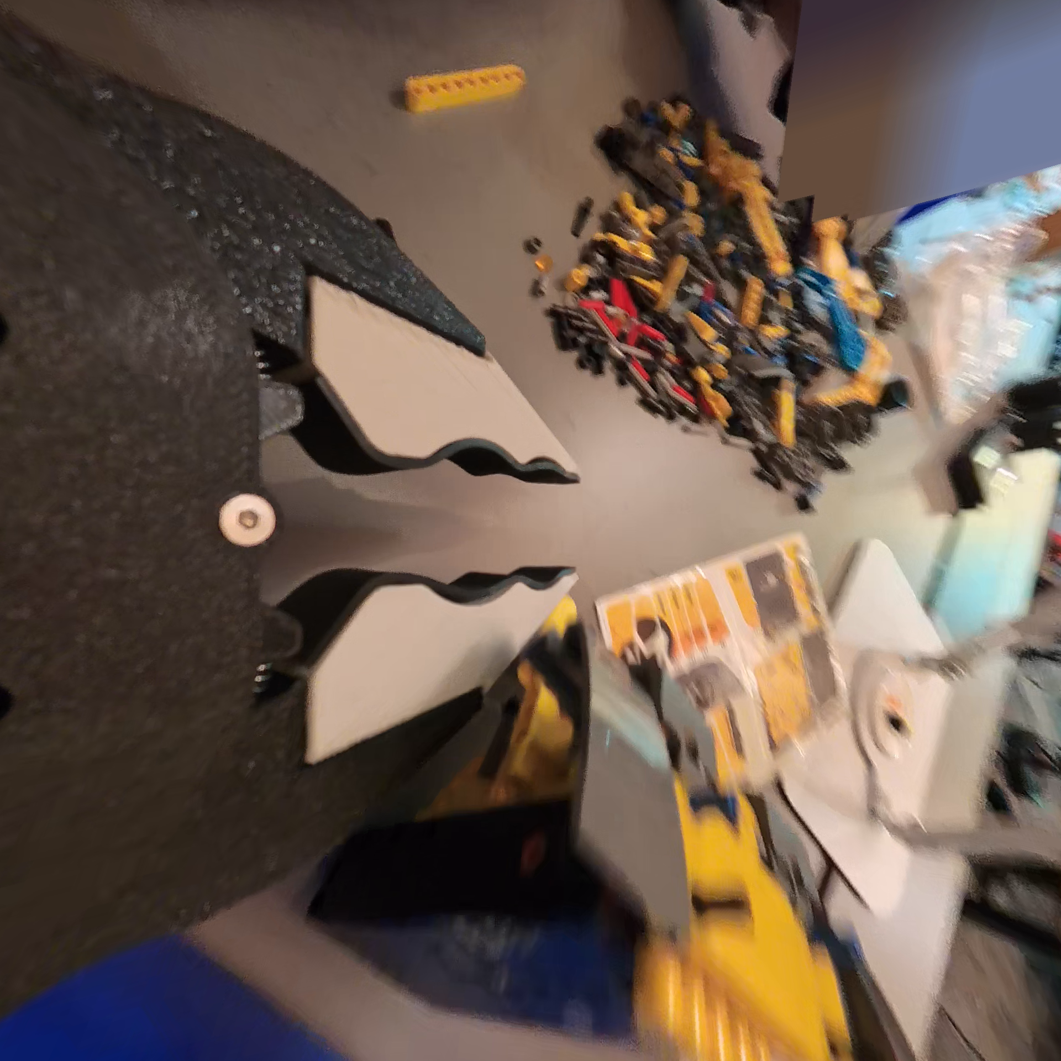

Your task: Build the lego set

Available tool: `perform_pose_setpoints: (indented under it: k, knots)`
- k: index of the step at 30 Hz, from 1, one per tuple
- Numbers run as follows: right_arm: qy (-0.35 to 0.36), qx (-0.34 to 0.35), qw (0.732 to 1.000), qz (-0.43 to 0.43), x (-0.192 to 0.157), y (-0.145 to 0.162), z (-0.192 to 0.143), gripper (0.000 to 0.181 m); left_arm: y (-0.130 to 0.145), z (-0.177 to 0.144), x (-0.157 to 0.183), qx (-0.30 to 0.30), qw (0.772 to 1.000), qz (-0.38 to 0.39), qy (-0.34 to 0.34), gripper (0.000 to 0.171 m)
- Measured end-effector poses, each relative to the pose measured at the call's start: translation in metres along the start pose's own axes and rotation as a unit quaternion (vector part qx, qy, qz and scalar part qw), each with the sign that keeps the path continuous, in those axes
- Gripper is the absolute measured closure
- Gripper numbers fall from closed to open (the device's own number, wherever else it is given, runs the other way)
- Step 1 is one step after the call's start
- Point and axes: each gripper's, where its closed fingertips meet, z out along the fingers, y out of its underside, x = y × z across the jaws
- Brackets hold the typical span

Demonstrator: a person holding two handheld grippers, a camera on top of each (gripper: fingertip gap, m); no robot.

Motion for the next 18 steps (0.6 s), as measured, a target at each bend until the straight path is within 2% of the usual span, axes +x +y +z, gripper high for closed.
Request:
perform_pose_setpoints:
  k: [3,5,8,13,16,18]
  knots:
    - [0.015,0.059,0.998,0.031,0.004,-0.024,-0.013,0.153,-0.013,-0.005,0.017,0.027,0.999,0.014,0.028,0.171]
    - [-0.001,0.099,0.994,0.045,-0.012,-0.051,-0.022,0.157,-0.022,-0.008,0.033,0.046,0.997,0.039,0.045,0.170]
    - [-0.033,0.110,0.993,0.020,-0.051,-0.074,-0.022,0.157,-0.027,-0.009,0.060,0.057,0.991,0.092,0.073,0.171]
    - [-0.163,0.076,0.983,0.043,-0.133,-0.077,0.011,0.154,-0.023,-0.004,0.101,0.058,0.977,0.173,0.114,0.170]
    - [-0.194,0.048,0.978,0.057,-0.155,-0.067,0.028,0.152,-0.023,-0.009,0.128,0.079,0.962,0.208,0.157,0.171]
    - [-0.220,0.027,0.972,0.077,-0.166,-0.059,0.036,0.151,-0.024,-0.010,0.138,0.089,0.955,0.234,0.161,0.171]
